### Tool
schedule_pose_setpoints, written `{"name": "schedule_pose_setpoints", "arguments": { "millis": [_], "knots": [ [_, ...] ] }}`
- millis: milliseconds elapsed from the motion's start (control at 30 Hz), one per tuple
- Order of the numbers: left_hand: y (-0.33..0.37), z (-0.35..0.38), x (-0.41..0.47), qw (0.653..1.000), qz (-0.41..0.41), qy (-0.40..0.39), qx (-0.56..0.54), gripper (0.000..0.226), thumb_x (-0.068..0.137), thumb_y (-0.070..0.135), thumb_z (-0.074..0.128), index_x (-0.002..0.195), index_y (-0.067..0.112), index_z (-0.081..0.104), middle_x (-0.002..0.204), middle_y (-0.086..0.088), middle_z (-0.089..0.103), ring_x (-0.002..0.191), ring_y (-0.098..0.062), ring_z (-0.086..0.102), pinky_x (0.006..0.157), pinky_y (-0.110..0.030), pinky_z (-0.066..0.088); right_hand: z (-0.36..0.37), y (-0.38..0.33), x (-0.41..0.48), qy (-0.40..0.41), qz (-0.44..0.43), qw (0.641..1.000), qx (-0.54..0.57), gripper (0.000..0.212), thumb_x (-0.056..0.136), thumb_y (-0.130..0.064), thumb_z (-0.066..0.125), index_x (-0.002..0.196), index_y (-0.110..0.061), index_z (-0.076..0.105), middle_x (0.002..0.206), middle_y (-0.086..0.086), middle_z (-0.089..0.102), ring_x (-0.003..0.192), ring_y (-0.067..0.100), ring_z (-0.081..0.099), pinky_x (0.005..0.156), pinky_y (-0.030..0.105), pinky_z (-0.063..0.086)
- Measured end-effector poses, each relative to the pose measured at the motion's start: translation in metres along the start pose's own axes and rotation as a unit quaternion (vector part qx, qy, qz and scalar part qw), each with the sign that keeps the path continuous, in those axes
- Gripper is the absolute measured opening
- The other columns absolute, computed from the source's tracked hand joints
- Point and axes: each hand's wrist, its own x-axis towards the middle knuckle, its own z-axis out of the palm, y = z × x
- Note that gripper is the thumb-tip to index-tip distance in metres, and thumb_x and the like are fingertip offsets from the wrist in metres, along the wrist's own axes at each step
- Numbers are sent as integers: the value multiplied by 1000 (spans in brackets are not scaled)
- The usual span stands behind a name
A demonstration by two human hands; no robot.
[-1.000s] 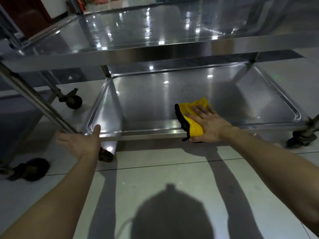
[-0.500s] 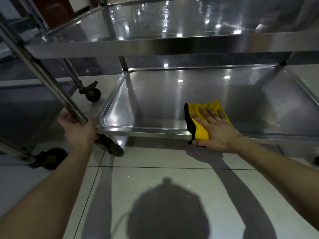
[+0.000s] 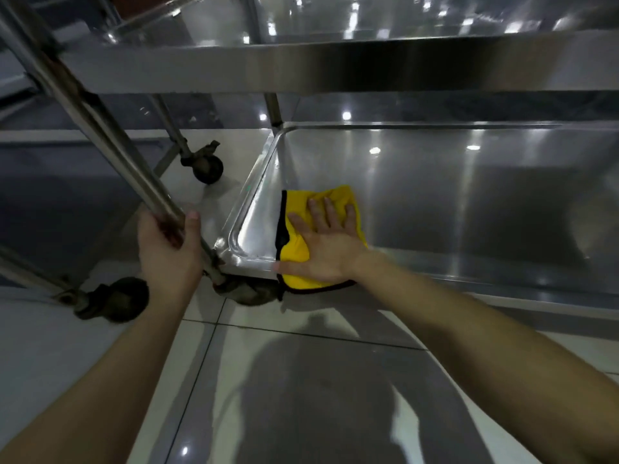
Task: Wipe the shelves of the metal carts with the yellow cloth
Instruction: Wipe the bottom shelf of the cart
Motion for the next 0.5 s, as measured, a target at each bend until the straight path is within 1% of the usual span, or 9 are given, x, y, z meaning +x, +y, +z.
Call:
{"name": "schedule_pose_setpoints", "arguments": {
  "millis": [67,100,133,200,267,333,400,500],
  "knots": [
    [0,1,-7,1000,11,-3,3,30,107,46,63,118,21,51,103,0,66,88,-11,62,83,-26,47,-4,2,28,5,13,1000,0,123,64,-111,17,167,-47,-6,177,3,-22,161,33,-27,118,71,-20],
    [0,1,-10,1000,14,-6,2,29,108,45,63,119,21,50,98,4,65,86,-10,62,82,-28,48,-6,5,42,16,21,1000,-4,121,66,-110,18,167,-48,-4,177,3,-20,161,33,-25,119,71,-19],
    [2,1,-12,1000,20,-8,2,28,108,44,62,119,22,50,95,6,63,83,-7,62,79,-27,50,-8,10,55,30,30,999,-5,120,67,-109,19,167,-47,-2,178,4,-17,162,34,-22,119,72,-17],
    [5,1,-20,999,37,-9,0,24,109,43,62,114,24,48,91,4,61,79,-5,60,72,-23,50,-16,16,81,46,53,998,5,119,68,-108,20,168,-46,1,179,7,-12,163,36,-16,120,74,-15],
    [7,4,-30,999,53,-8,-11,23,109,42,63,111,25,47,89,2,59,78,-7,58,70,-25,49,-21,15,101,45,79,996,10,118,68,-109,19,167,-47,3,179,9,-11,163,39,-14,118,76,-15],
    [8,7,-38,998,56,-8,-16,22,109,42,63,110,26,47,85,7,57,78,-11,58,69,-29,49,-23,12,114,41,93,995,7,118,66,-110,14,167,-48,4,178,11,-12,162,42,-16,116,78,-16],
    [6,8,-43,998,60,-20,-19,21,109,43,62,110,29,46,80,12,55,73,-10,56,66,-26,48,-20,10,114,43,94,995,10,119,65,-110,10,167,-49,6,178,12,-13,161,43,-18,115,79,-18],
    [10,9,-50,996,72,-34,-34,17,110,41,62,110,38,45,78,16,57,70,-7,57,62,-14,43,-17,12,100,45,83,995,12,115,68,-109,10,166,-49,8,178,11,-13,162,41,-17,116,78,-16]
  ]
}}
